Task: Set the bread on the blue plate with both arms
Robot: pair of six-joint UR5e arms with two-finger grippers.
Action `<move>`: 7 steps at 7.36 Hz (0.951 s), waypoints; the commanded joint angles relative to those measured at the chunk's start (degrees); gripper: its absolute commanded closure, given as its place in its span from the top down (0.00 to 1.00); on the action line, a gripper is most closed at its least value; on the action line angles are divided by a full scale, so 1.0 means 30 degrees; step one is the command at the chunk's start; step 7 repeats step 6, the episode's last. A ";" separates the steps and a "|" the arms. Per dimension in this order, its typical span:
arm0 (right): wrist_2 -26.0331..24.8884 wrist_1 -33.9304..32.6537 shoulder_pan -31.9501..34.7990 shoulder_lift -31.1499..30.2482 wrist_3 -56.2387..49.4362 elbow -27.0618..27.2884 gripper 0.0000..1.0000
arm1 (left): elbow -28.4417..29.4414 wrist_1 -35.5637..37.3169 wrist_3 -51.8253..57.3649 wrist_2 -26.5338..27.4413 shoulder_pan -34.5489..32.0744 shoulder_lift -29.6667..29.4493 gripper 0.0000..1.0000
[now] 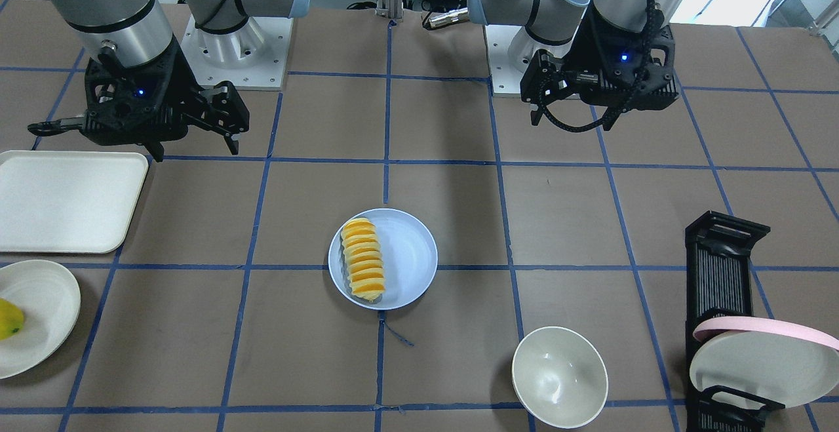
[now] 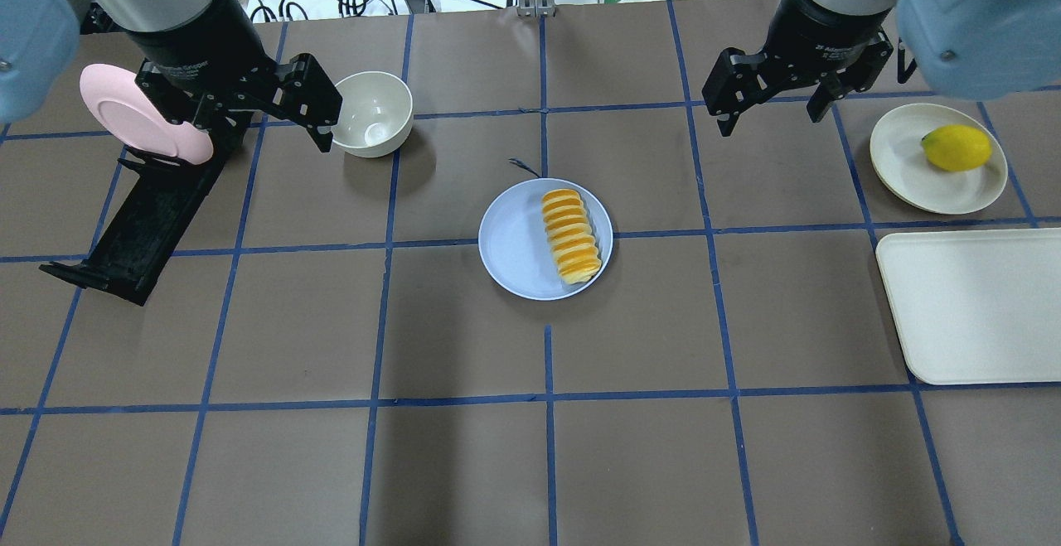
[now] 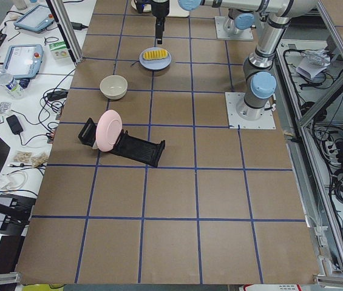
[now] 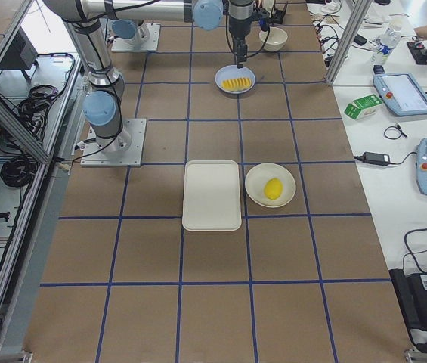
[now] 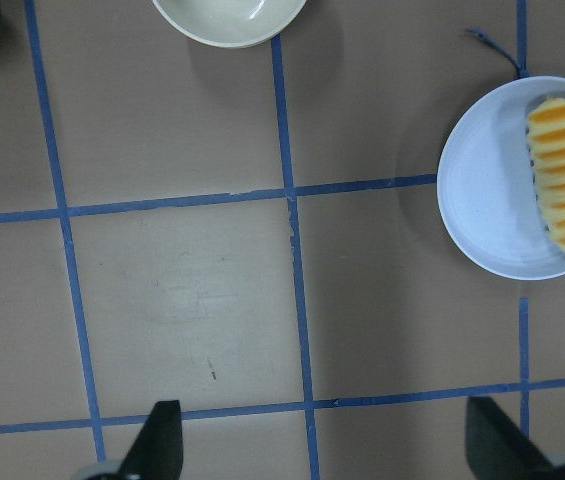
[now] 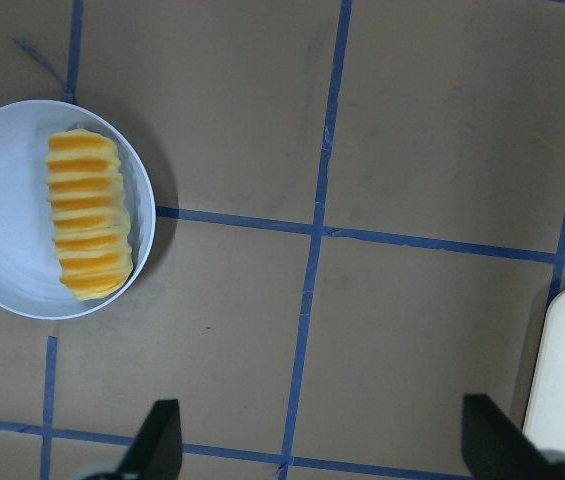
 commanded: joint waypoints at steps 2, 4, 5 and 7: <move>-0.0010 0.0050 -0.0089 -0.0213 0.0237 -0.0129 1.00 | 0.0003 0.0017 -0.0125 -0.0137 -0.0028 0.0006 1.00; -0.0040 0.1007 -0.0089 -0.1085 0.0239 -0.0247 1.00 | 0.0003 0.0017 -0.0154 -0.0195 -0.0027 0.0005 1.00; -0.0185 0.1278 -0.0234 -0.1382 0.0210 -0.0335 1.00 | 0.0003 0.0017 -0.0154 -0.0138 0.0001 0.0064 1.00; 0.0046 0.1165 -0.0236 -0.1182 0.0065 -0.0075 1.00 | 0.0003 0.0017 -0.0096 -0.0079 -0.0027 0.0064 1.00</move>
